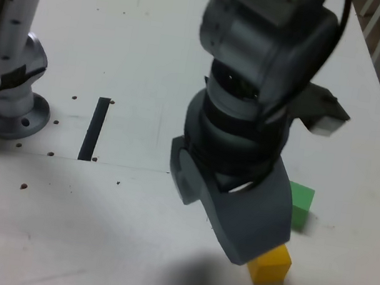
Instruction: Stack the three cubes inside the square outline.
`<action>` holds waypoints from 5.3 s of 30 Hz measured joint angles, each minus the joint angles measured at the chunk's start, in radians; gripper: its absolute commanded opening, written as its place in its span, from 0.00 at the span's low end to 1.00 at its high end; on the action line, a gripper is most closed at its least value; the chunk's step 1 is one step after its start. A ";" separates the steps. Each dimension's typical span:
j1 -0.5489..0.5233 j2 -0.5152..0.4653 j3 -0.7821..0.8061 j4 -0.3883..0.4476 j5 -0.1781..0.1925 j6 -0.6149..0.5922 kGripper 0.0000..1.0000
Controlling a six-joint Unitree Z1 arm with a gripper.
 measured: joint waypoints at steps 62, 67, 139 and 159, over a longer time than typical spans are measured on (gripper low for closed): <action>0.120 0.069 -0.058 -0.081 -0.046 0.153 0.91; 0.120 0.079 -0.058 -0.087 -0.055 0.153 0.91; 0.282 -0.023 0.075 -0.005 -0.012 -0.167 0.30; 0.502 -0.100 0.249 -0.126 -0.134 -0.275 0.30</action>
